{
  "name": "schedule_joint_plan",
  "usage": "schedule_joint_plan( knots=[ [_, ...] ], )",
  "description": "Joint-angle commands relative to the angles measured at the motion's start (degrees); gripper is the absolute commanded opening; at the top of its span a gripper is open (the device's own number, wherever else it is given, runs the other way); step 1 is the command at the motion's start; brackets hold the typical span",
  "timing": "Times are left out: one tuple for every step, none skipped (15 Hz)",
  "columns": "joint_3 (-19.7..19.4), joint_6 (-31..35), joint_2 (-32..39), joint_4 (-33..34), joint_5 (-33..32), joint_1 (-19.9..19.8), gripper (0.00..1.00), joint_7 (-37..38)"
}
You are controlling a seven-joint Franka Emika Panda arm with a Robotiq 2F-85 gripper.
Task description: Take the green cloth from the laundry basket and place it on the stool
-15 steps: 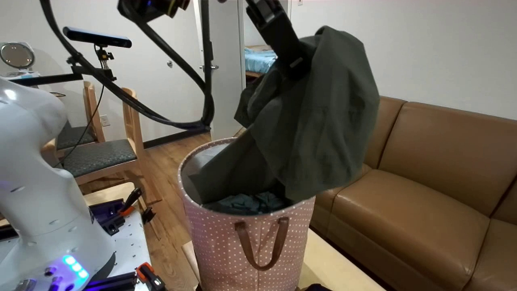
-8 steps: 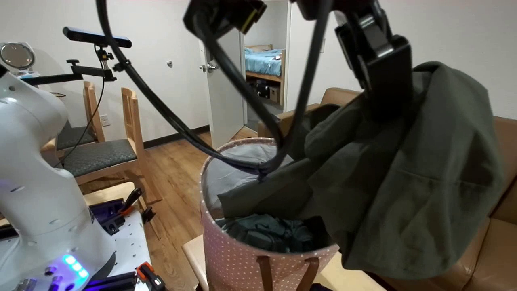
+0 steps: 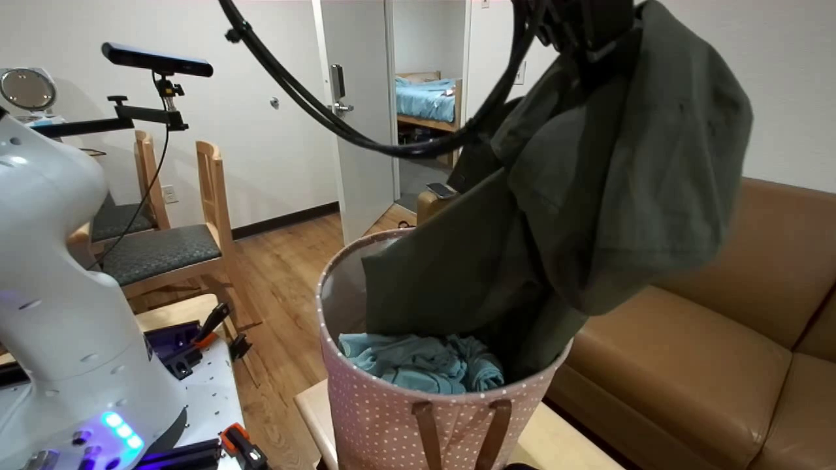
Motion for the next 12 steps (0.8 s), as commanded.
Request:
schedule_joint_plan(
  knots=[
    [4.73,-2.5,-6.99,-0.96,-3.07,1.7,0.03,-2.23],
    [5.8,-3.0,-8.49,-1.13,-3.22,2.42,0.03,-2.18],
    [6.59,-3.77,-9.93,-1.12,-3.01,3.21,0.03,-2.17],
    [7.48,-4.02,-11.25,-1.0,-3.09,3.41,0.03,-1.31],
    [7.9,-4.17,-12.82,-0.97,-2.89,3.62,0.03,-0.89],
    [8.09,-4.42,-13.94,-0.64,-2.55,3.67,0.03,-0.27],
    [8.13,-4.41,-14.87,-0.28,-2.48,3.19,0.03,0.68],
    [7.51,-4.8,-15.71,0.07,-1.79,3.21,0.03,0.86],
    [6.61,-4.84,-16.39,0.28,-1.21,2.97,0.03,1.17],
    [6.0,-4.95,-17.15,0.26,-1.0,2.65,0.03,1.62],
    [4.68,-4.73,-17.78,0.28,-0.54,2.68,0.03,1.39],
    [4.06,-4.33,-18.55,0.01,-0.49,2.06,0.03,2.2]
  ],
)
